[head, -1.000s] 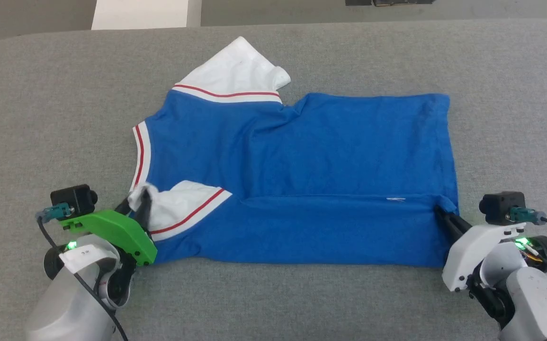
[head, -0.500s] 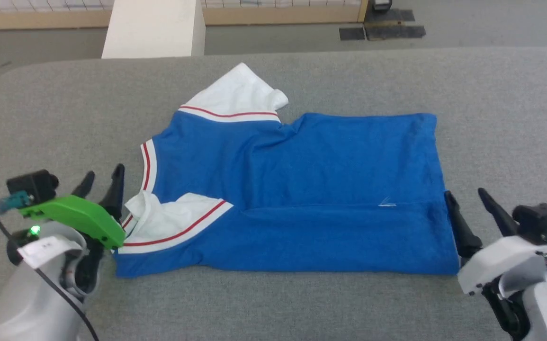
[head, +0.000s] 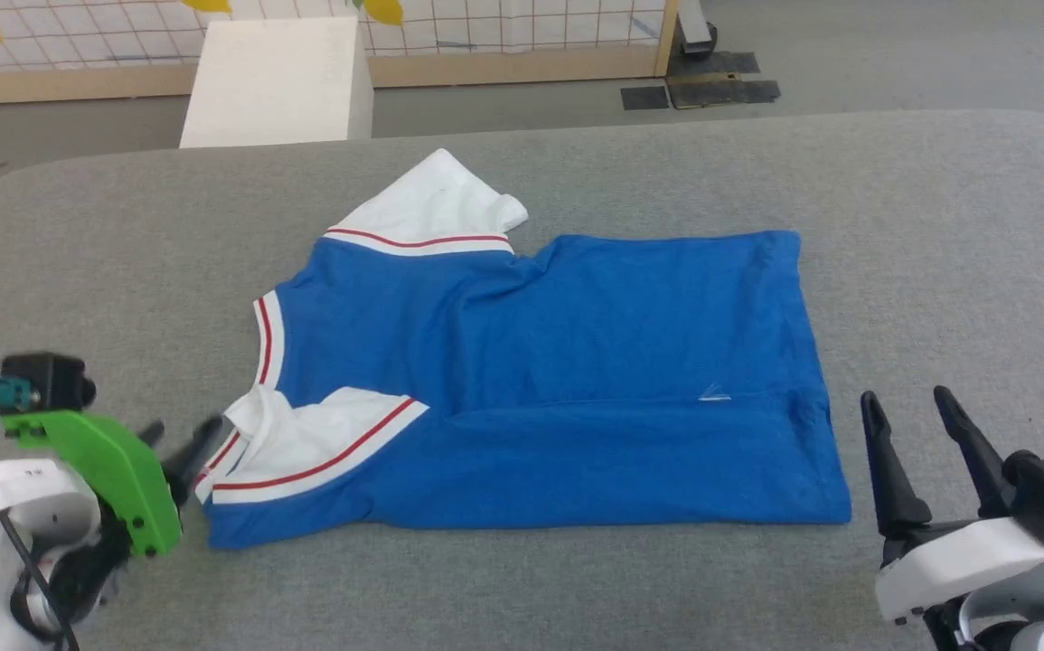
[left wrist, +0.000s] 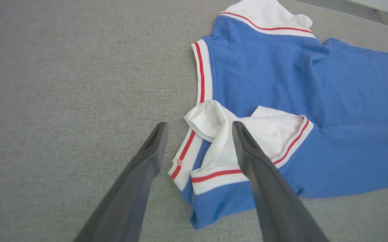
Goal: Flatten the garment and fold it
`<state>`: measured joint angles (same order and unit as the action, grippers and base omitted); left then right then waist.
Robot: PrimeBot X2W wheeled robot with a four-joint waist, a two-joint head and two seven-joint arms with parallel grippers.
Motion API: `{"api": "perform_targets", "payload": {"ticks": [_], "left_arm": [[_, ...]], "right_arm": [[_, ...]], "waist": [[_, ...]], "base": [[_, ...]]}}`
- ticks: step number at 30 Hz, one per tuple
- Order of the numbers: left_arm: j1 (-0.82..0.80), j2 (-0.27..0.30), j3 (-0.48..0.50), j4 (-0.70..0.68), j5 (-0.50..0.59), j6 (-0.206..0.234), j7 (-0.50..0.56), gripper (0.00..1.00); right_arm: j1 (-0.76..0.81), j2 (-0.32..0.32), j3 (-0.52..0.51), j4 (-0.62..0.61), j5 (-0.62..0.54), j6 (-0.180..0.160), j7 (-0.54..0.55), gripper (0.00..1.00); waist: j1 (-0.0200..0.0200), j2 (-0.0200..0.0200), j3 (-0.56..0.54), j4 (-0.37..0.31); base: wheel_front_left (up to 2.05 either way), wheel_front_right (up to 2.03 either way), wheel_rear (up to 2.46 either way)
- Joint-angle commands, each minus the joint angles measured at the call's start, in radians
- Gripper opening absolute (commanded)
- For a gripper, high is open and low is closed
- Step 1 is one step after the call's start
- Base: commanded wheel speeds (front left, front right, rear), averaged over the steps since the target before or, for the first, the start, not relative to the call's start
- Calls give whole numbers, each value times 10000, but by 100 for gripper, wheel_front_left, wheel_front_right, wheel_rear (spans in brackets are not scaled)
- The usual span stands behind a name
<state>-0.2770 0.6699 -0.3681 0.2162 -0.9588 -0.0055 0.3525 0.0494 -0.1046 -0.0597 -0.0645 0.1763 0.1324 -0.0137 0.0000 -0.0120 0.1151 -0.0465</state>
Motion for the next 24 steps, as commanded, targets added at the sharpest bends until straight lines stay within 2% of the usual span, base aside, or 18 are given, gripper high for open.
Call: {"api": "perform_targets", "payload": {"ticks": [1, 6, 13, 16, 17, 18, 19, 24], "left_arm": [[304, 139, -84, -98, -176, 150, 335, 100], [794, 263, -264, 30, -533, 431, 1169, 100], [692, 6, -755, 836, -696, 580, 2120, 100], [604, -199, -1054, 1185, -733, 439, 2485, 100], [569, -345, -1132, 1252, -802, 360, 2567, 52], [550, -450, -1179, 1296, -857, 308, 2616, 31], [528, -554, -1224, 1347, -879, 272, 2621, 0], [463, -784, -1230, 1485, -765, 254, 2211, 0]], "right_arm": [[153, 83, 69, -241, -62, -17, 67, 100], [328, 222, 405, -666, 32, -17, 320, 100], [155, 257, 626, -752, 169, -17, 444, 100], [79, 207, 688, -754, 224, -17, 464, 100], [75, 180, 654, -750, 250, -17, 473, 100], [75, 153, 635, -752, 270, -17, 481, 100], [75, 127, 608, -768, 311, -17, 485, 100], [111, -21, 420, -754, 647, -17, 820, 100]], "waist": [[0, 120, 97, -137], [0, 120, 348, -412], [0, 120, 775, -694], [0, 120, 909, -818], [0, 120, 938, -837], [0, 120, 955, -848], [0, 120, 971, -856], [0, 120, 932, -794]], "base": [[0, 0, 0], [0, 0, 0], [0, 0, 0], [0, 0, 0], [0, 0, 0], [0, 0, 0], [0, 0, 0], [0, 0, 0]]}}
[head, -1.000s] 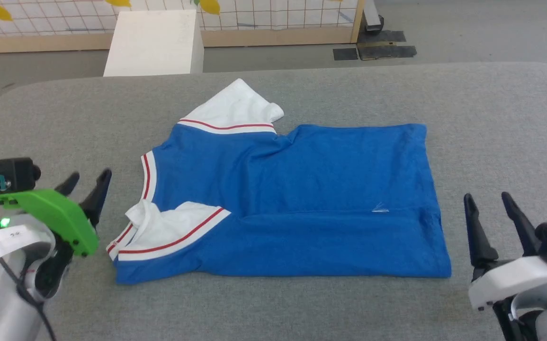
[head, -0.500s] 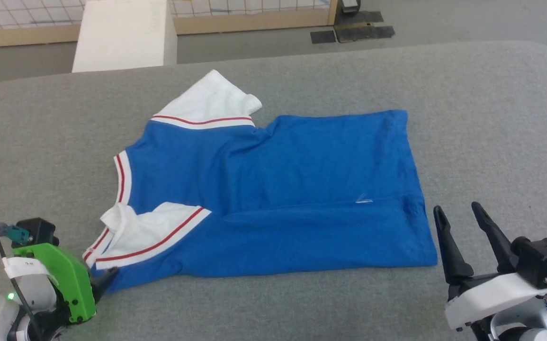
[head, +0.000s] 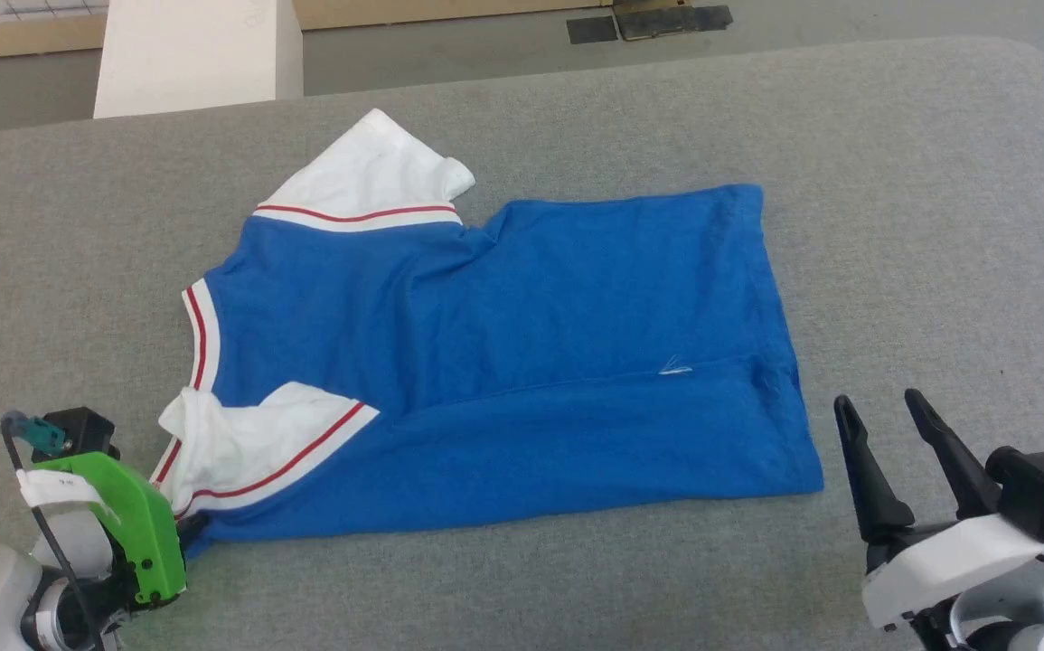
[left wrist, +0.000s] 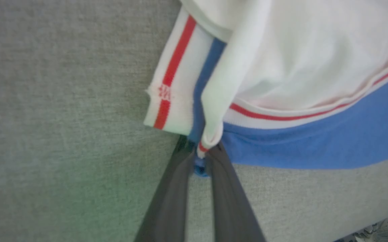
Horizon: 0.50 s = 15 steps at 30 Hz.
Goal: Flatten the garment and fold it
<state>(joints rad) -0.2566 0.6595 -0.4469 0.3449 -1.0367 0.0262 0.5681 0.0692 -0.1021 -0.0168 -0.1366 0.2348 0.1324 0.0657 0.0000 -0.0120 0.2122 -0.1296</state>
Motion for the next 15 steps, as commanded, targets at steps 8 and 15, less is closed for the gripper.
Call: {"api": "perform_targets", "payload": {"ticks": [8, 15], "left_arm": [[-45, -566, 31, -402, 308, -20, -1094, 0], [-279, -562, 71, -1478, 599, 182, -1412, 0]], "right_arm": [[-380, -1159, 323, 1041, 1589, -17, 2496, 100], [-1165, -1734, 761, 2382, 2630, -17, 4076, 100]], "waist": [[0, 120, -190, 429], [0, 120, 28, 945]], "base": [[0, 0, 0], [0, 0, 0]]}}
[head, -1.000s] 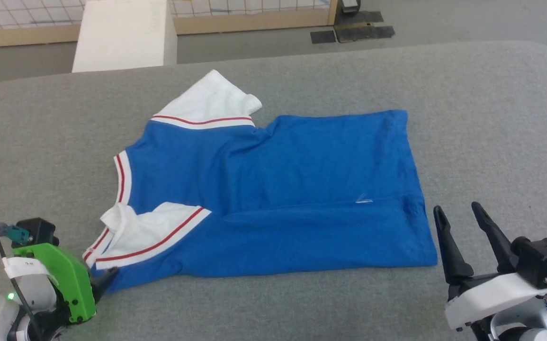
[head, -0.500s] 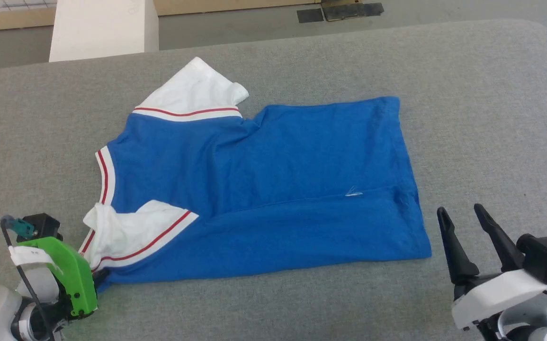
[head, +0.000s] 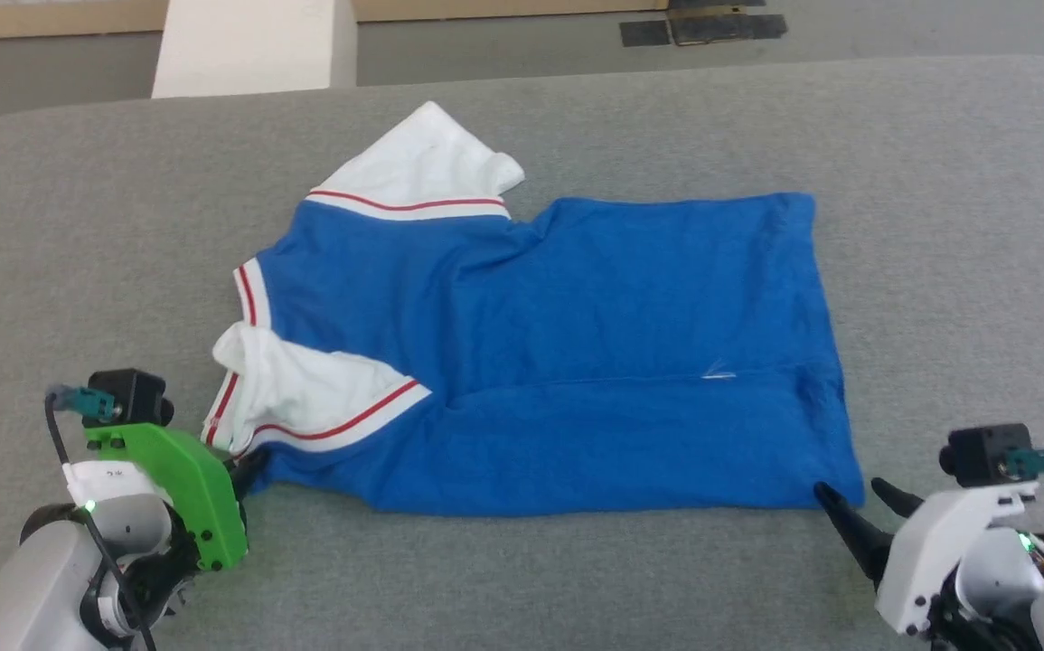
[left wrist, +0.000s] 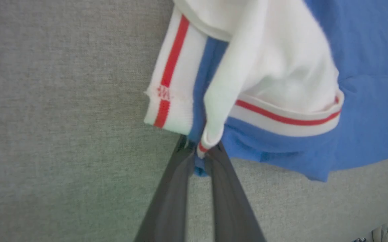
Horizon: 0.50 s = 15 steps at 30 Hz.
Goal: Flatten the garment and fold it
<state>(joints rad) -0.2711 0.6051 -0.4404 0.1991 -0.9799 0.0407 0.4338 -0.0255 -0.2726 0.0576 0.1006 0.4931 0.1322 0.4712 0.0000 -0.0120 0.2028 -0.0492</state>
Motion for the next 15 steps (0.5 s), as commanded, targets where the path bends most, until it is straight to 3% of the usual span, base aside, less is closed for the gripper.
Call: {"api": "perform_targets", "payload": {"ticks": [1, 11, 12, 13, 14, 15], "left_arm": [[-136, -12, 4, -165, 48, 63, -76, 0], [-171, -33, -136, -835, 204, 175, -80, 0], [-164, -50, -141, -827, 201, 172, -99, 0], [-148, -69, -150, -812, 197, 164, -124, 0], [-138, -80, -155, -791, 192, 155, -143, 0], [-117, -92, -154, -759, 179, 145, -165, 0]], "right_arm": [[-415, -88, 108, 201, 134, -15, 183, 100], [-1638, -520, 1251, 1806, 928, -15, 2071, 100], [-1651, -501, 1333, 1944, 1064, -15, 2249, 89], [-1666, -506, 1449, 2049, 1197, -15, 2401, 41], [-1670, -496, 1512, 2087, 1303, -15, 2449, 0], [-1665, -479, 1567, 2136, 1451, -15, 2519, 0]], "waist": [[0, 120, 162, 179], [0, 120, 561, 511], [0, 120, 575, 526], [0, 120, 582, 546], [0, 120, 578, 561], [0, 120, 567, 571]], "base": [[0, 0, 0], [0, 0, 0], [0, 0, 0], [0, 0, 0], [0, 0, 0], [0, 0, 0]]}}
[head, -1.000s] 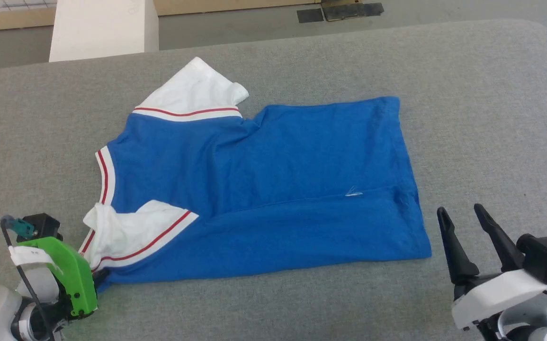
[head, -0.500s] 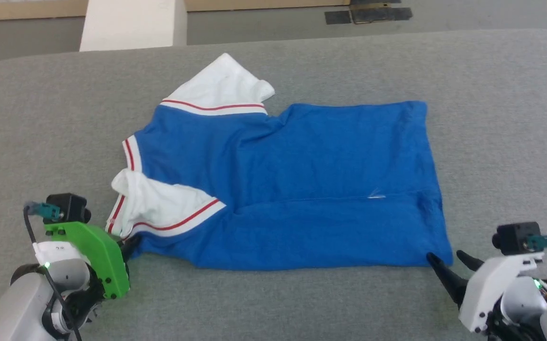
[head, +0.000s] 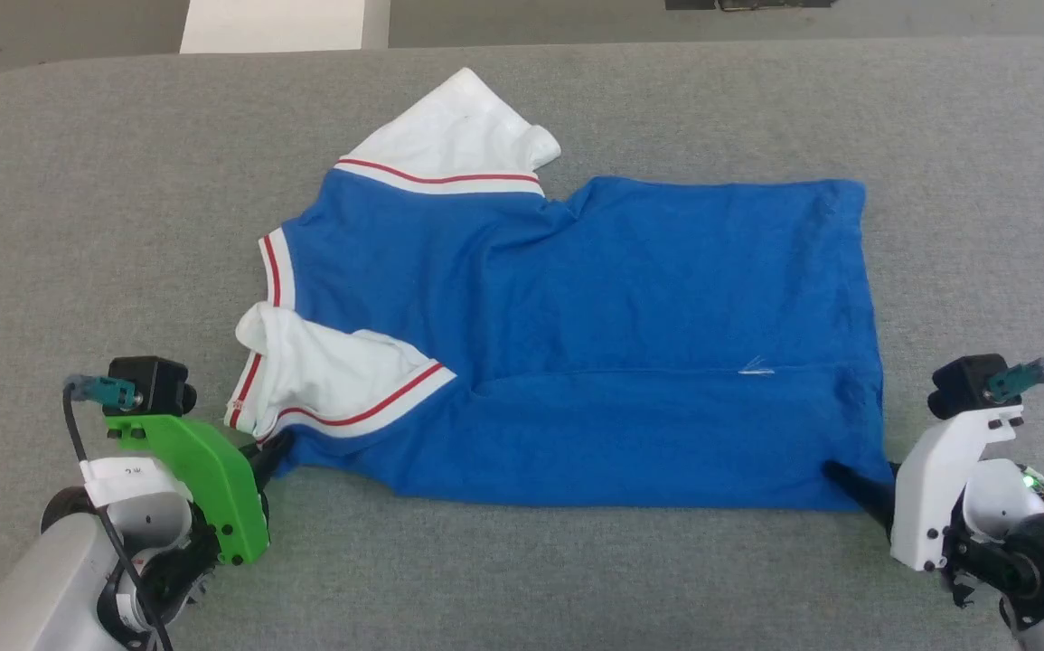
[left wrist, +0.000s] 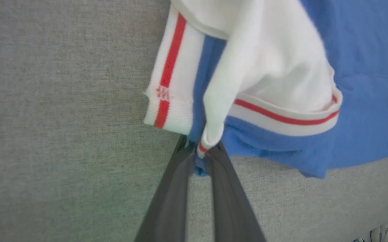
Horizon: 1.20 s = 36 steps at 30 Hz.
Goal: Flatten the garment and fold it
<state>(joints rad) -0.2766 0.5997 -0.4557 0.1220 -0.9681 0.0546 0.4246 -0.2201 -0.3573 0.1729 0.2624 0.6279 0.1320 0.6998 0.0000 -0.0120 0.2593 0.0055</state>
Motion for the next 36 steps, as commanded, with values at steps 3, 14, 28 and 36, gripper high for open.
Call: {"api": "perform_targets", "payload": {"ticks": [3, 14, 28, 36], "left_arm": [[18, -46, -19, 94, 6, -28, -76, 0], [534, 142, 92, -104, 132, 102, -543, 0], [2546, 559, 154, -1105, -152, 957, -519, 0], [3071, 8, 232, -374, -814, 837, -732, 43]], "right_arm": [[225, 296, 480, 537, 232, -13, 167, 0], [333, -298, 429, -327, 33, -13, -779, 0], [2508, -373, -466, -1631, -163, -13, -389, 0], [3194, 47, -461, -1333, -307, -13, -639, 16]], "waist": [[0, 120, -123, 9], [0, 120, -1363, 74], [0, 120, -2345, 211], [0, 120, -2184, 87]], "base": [[0, 0, 0], [0, 0, 0], [0, 0, 0], [0, 0, 0]]}}
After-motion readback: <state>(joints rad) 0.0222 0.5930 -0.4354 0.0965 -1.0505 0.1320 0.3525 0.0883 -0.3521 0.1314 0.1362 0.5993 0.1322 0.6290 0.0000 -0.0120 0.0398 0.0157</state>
